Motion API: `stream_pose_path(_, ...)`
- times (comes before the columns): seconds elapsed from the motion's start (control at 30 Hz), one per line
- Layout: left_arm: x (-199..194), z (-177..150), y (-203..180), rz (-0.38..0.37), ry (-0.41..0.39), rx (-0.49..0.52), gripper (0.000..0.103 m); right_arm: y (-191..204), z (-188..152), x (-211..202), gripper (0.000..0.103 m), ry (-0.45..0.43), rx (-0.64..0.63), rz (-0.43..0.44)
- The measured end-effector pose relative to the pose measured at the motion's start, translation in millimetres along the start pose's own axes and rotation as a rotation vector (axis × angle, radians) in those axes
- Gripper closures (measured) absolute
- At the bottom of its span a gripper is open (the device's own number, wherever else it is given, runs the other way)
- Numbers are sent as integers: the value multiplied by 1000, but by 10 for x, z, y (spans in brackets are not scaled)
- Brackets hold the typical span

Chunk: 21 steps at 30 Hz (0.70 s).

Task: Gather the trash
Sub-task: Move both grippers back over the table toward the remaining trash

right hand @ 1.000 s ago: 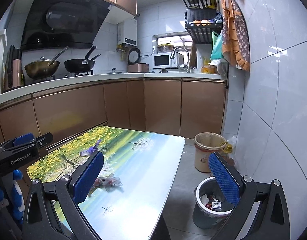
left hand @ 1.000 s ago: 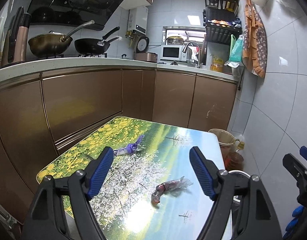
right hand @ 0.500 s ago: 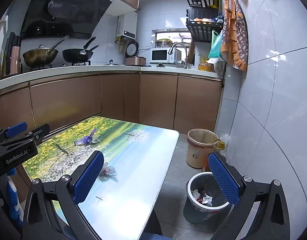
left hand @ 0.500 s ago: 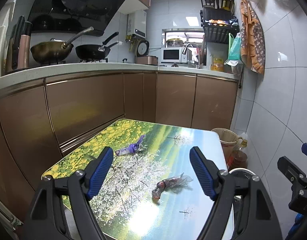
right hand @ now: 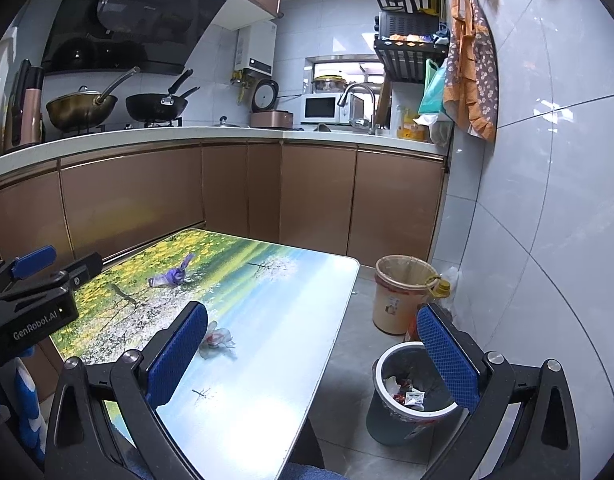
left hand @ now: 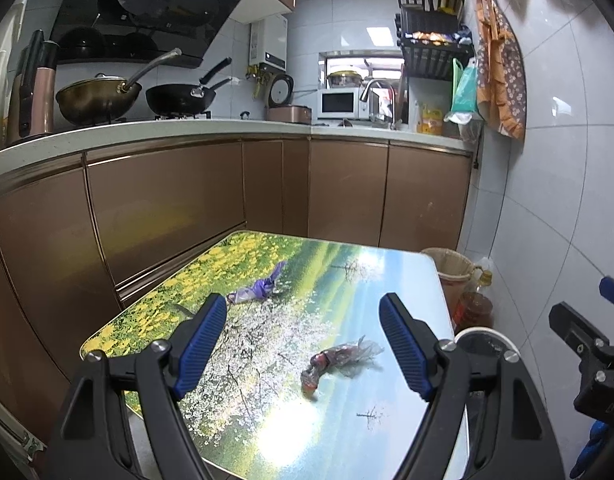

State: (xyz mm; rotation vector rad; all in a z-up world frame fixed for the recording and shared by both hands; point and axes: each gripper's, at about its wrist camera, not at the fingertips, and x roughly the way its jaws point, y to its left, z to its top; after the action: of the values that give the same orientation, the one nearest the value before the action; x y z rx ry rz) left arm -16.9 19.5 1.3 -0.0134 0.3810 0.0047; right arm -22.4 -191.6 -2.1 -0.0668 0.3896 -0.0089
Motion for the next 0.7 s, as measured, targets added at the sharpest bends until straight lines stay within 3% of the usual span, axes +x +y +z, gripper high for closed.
stream_pose_path(0.7,453,-227,357,-20,111,-53,25,387,-73,321,0,93,-77,40)
